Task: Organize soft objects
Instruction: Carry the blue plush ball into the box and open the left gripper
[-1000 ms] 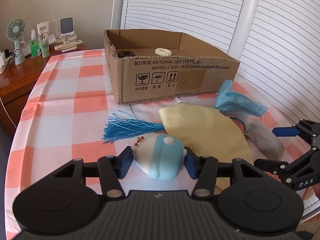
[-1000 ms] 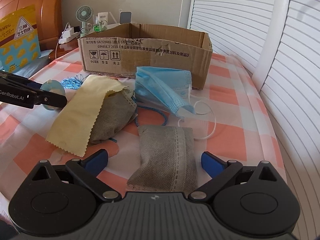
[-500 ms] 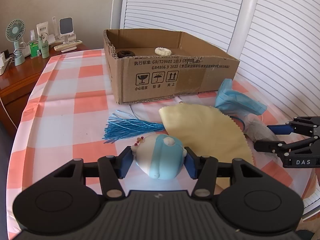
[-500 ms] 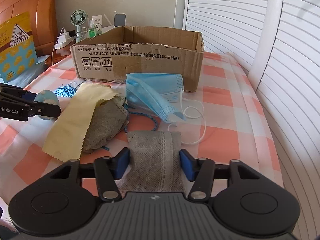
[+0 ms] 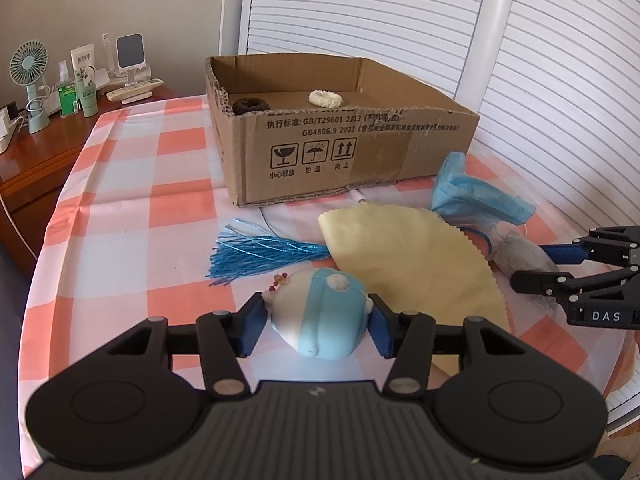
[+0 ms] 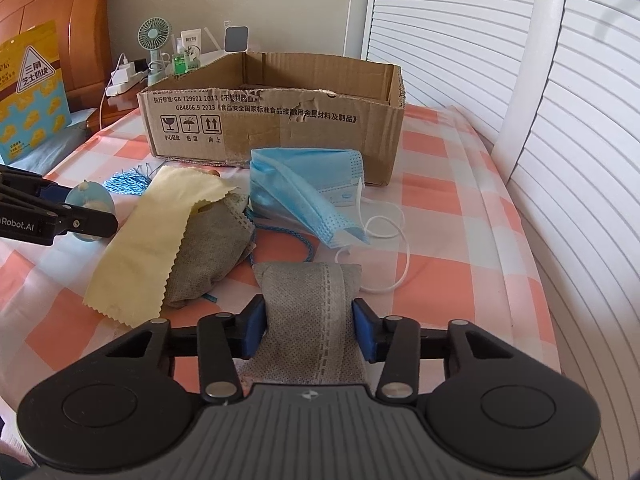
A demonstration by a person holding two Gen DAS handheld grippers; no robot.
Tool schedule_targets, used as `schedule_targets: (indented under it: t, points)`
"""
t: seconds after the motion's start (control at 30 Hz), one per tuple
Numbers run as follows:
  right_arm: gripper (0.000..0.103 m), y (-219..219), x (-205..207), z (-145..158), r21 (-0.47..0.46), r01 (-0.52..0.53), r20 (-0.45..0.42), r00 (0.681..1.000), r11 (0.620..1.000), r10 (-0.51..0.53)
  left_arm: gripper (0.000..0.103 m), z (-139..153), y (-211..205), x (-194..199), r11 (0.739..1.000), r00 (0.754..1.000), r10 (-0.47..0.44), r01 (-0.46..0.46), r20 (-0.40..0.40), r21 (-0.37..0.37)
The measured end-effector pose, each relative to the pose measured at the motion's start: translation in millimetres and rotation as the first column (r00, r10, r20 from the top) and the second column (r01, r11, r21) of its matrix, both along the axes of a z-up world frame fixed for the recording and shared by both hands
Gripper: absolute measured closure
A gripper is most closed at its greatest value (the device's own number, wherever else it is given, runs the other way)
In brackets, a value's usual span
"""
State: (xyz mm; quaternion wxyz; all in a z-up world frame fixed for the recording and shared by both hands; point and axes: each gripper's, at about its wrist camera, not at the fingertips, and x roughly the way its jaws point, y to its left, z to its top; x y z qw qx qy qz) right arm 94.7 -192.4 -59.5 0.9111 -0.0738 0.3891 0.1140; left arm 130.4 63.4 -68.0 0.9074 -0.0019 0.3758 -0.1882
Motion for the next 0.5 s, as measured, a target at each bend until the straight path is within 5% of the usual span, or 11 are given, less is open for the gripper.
schedule_targets:
  t: [0.5]
  points:
    - [0.066,-10.0,-16.7,29.1,-0.017,-0.066,0.017,0.998,0.998,0.066,0.051,21.4,2.0,-10.7,0.995,0.997,-0.075,0.076,-0.014,0.067]
